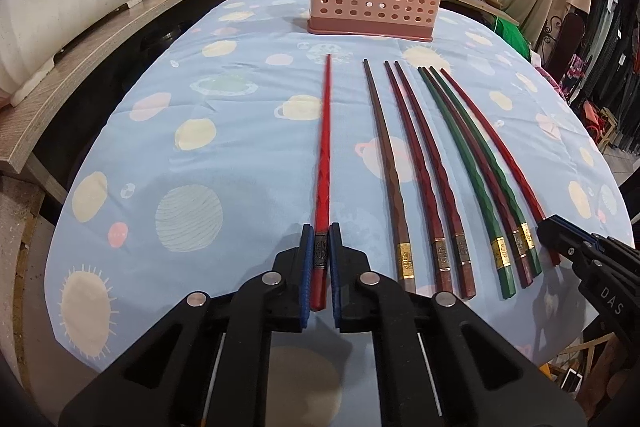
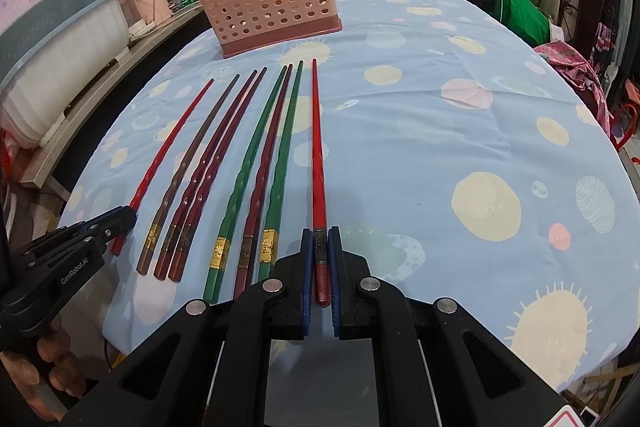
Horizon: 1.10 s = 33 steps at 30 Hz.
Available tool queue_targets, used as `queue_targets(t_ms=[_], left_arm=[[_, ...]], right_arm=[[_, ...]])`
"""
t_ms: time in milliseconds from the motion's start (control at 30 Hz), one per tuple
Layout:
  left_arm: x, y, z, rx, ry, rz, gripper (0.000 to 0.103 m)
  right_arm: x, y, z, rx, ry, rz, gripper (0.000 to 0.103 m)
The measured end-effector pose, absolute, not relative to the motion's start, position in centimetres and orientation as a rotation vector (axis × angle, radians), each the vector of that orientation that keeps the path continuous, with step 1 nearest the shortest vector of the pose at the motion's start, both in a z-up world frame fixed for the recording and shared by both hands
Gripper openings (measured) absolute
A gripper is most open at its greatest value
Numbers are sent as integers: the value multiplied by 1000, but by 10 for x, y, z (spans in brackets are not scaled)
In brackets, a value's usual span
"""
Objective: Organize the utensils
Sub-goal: 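Close the right tool on a red chopstick while the left tool grasps another red one, then lift both red chopsticks into the pink basket and open both tools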
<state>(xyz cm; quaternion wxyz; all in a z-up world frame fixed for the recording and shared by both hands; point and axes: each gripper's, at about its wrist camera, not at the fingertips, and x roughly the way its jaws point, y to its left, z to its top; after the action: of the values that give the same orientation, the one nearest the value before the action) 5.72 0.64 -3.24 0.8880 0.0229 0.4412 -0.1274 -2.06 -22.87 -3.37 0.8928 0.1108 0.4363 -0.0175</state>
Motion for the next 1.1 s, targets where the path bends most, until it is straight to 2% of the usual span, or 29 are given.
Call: queue_targets(t_ms=[433,1100], left_arm=[[65,17,-1,-13,894,-274,7],[104,34,88,-93,715,-268,7]], right_arm=[[-17,-246,-2,266,833,-46,7],[12,-293,89,312,578,-84,7]])
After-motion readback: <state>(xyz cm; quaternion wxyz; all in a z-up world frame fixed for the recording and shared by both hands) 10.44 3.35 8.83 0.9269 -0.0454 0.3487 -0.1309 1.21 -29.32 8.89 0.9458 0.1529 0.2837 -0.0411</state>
